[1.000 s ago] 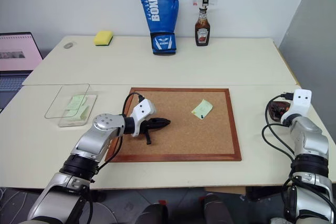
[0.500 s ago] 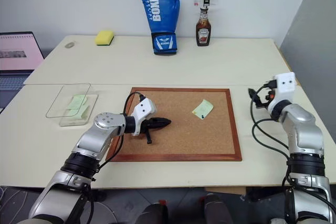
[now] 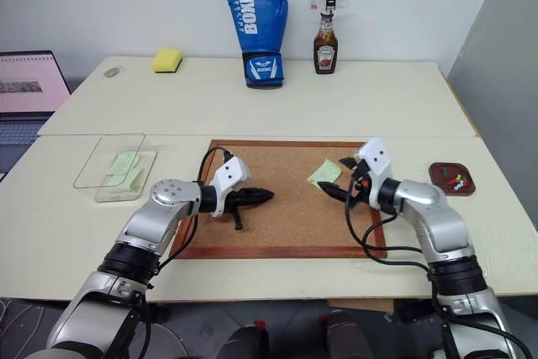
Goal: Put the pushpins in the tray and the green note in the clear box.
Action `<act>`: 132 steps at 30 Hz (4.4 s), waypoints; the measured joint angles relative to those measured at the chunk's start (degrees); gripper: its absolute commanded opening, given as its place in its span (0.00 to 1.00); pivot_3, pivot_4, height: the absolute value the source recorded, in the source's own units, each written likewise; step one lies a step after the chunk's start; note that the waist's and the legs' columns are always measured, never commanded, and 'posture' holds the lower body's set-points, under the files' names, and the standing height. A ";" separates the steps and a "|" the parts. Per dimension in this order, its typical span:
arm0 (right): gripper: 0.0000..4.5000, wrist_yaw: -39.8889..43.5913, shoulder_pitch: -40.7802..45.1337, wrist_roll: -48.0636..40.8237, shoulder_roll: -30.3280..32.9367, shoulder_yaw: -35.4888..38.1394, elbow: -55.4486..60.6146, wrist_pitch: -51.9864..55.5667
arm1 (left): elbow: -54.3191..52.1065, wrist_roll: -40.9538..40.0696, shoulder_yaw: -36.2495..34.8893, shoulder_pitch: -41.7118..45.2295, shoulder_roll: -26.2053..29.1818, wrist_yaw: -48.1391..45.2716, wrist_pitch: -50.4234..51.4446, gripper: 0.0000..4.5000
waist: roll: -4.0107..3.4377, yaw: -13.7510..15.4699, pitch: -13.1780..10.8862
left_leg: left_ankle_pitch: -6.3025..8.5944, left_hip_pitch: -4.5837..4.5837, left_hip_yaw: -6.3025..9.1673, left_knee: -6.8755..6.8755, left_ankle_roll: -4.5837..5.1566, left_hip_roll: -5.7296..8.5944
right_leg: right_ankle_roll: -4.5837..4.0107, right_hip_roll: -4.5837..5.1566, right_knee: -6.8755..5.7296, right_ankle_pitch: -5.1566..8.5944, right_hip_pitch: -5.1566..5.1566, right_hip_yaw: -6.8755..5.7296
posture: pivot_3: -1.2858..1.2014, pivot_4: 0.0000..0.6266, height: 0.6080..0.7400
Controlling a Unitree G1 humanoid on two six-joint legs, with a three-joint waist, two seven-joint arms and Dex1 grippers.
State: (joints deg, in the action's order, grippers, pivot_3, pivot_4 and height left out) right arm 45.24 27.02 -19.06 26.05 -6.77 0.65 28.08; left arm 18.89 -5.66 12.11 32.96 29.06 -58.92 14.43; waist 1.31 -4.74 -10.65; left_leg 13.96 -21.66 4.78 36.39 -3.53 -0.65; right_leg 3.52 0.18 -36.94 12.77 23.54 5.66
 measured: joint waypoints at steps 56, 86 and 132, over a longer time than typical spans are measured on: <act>0.35 -0.50 3.96 11.34 -4.95 -4.55 -16.21 -9.74 | 0.92 0.42 -0.06 0.99 0.15 -1.54 0.13 0.00 | 0.00 -0.04 0.00 | 0.00 -0.04 0.01 0.00 0.00 0.00 | 0.01 0.00 -0.01 -0.01 0.05 -0.01 | 0.52 0.24 1.00; 0.00 -1.34 4.14 -0.21 -4.70 4.93 -1.29 5.37 | -0.01 0.62 0.01 0.35 0.02 -1.45 -0.08 0.00 | -0.01 0.02 0.00 | 0.00 -0.13 0.05 -0.02 0.00 0.00 | 0.00 0.00 0.01 0.00 0.12 -0.05 | 0.52 0.24 1.00; 0.87 -28.54 7.78 8.25 9.61 25.07 -32.41 2.72 | -0.79 1.37 -0.26 -0.76 -0.50 -1.39 -1.29 0.00 | -0.01 0.00 0.00 | 0.00 -0.12 -0.03 -0.08 0.00 0.06 | 0.01 0.04 0.07 0.00 0.09 0.05 | 0.52 0.24 1.00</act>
State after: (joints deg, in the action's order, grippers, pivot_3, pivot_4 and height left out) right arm 16.70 34.80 -10.80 35.66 18.30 -31.76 30.80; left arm 18.10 -4.29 11.85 32.20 28.56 -60.31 13.13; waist 1.30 -4.74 -10.65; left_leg 13.96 -21.78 4.74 36.31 -3.53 -0.59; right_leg 3.53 0.22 -36.87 12.77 23.62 5.71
